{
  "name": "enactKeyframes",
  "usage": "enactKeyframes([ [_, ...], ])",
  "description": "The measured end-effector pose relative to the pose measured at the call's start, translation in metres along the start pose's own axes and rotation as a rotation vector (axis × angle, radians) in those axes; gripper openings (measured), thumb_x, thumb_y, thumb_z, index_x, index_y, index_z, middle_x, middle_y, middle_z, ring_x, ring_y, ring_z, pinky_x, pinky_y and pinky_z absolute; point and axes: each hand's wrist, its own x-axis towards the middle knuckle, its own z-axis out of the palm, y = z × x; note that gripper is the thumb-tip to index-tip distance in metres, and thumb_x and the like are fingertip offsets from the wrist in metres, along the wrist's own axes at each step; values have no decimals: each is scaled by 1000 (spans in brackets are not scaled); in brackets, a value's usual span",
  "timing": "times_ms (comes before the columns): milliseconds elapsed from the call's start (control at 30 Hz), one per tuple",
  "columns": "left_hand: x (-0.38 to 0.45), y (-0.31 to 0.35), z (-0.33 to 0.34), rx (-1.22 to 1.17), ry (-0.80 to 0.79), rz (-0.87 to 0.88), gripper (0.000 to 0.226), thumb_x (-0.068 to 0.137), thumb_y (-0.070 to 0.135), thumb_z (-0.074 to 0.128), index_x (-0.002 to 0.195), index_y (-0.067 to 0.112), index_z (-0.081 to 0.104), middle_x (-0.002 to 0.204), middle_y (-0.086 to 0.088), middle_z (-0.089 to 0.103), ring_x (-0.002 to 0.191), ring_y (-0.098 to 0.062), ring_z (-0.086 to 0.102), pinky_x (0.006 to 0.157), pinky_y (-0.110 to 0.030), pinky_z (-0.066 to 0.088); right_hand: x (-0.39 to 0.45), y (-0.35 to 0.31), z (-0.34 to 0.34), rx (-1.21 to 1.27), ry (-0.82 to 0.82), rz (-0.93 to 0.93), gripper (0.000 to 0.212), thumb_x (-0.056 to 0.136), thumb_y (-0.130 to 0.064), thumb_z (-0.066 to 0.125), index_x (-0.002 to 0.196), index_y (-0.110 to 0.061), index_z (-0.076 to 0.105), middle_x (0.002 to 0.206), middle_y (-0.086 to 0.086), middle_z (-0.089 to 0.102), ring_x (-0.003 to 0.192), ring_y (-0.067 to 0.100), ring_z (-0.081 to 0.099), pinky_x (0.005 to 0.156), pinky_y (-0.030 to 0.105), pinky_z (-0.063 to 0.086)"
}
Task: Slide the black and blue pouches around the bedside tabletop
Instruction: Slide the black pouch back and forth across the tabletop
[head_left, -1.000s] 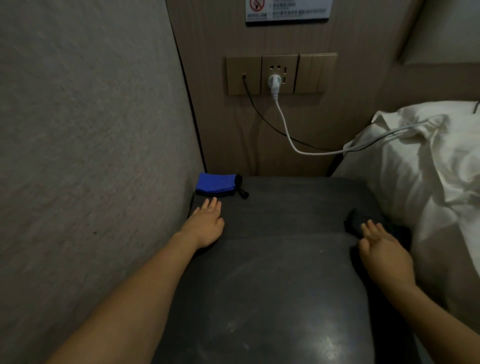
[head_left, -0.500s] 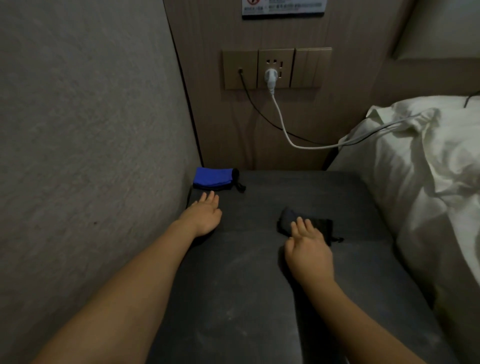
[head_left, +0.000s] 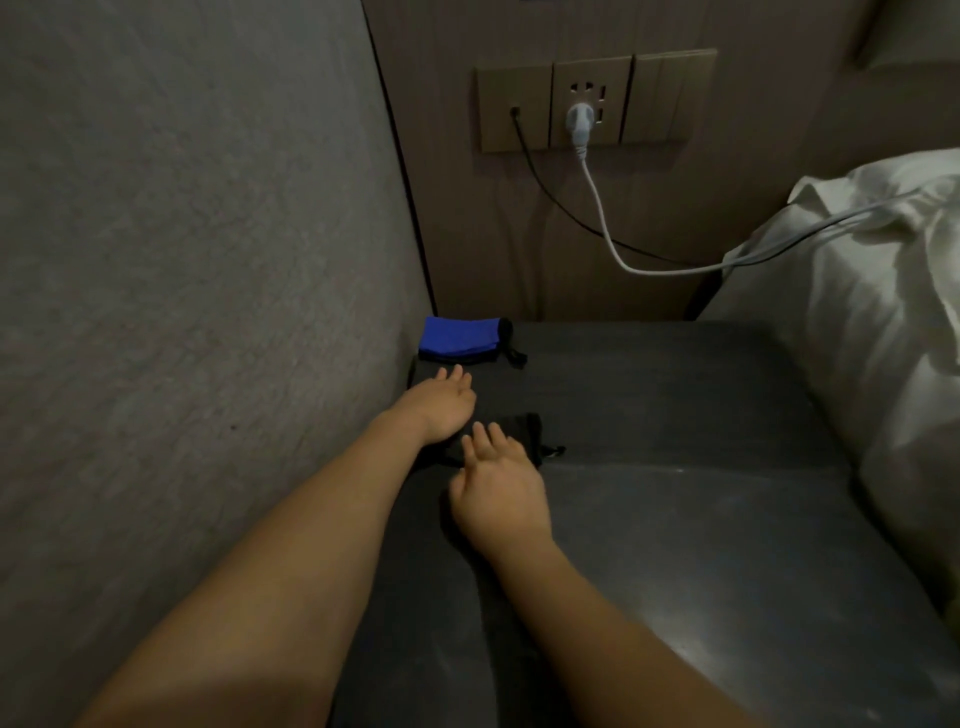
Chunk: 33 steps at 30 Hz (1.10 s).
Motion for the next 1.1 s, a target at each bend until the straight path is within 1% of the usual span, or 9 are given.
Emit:
enactKeyframes([
  [133,-1,1,-5,39,-19,10,50,104,19,10,152,5,4,162,-10,-3,150,-25,2,121,-32,7,2,-38,20,93,-25,-112,46,71,-28,39,94,-11,75,95,6,73,92,23,68,82,29,52],
  [200,-3,3,-8,44,-31,20,50,104,20,8,153,7,4,162,-8,-3,150,-24,2,121,-31,7,3,-55,23,114,-40,-182,36,72,-30,46,89,-16,75,87,3,74,83,20,69,77,29,53],
  [300,-4,4,-9,41,-33,26,50,105,21,8,153,8,4,162,-8,-4,150,-23,1,120,-31,8,4,-58,24,143,-66,-205,35,74,-31,42,81,-16,74,78,2,73,75,19,68,69,29,54],
  [400,-1,-1,-5,24,-38,33,51,104,24,9,153,10,5,162,-6,-4,150,-22,1,121,-32,7,3,-47,24,197,-24,-216,20,70,-25,56,76,-14,72,74,3,72,69,20,66,66,25,52],
  [467,0,-2,-4,14,-37,38,51,104,25,9,153,11,6,162,-5,-3,150,-22,1,121,-33,7,0,-40,20,209,-26,-199,26,68,-24,52,78,-15,74,78,0,74,72,17,67,67,21,51],
  [533,-1,-1,-5,13,-33,38,51,104,24,9,153,11,6,162,-5,-3,150,-22,2,121,-32,7,-4,-32,15,190,-34,-199,42,67,-27,40,86,-17,76,91,-2,75,85,14,69,75,19,52],
  [633,-2,1,-4,16,-11,38,50,104,24,10,153,11,7,162,-4,-1,150,-22,2,121,-32,7,-14,-7,5,134,-23,-200,48,66,-30,35,87,-18,77,98,-3,75,95,13,69,80,21,53],
  [967,-2,1,2,-24,7,12,51,104,26,10,153,13,6,162,-4,-2,150,-22,2,123,-34,7,-44,107,-49,-50,26,-33,37,62,-28,48,81,-19,79,93,-6,76,89,9,71,74,23,55],
  [1100,-1,1,2,-22,10,2,51,104,26,10,153,13,7,162,-3,-2,151,-22,3,122,-33,7,-55,153,-67,-137,40,63,47,67,-27,36,84,-15,79,95,-1,75,91,13,71,73,28,57],
])
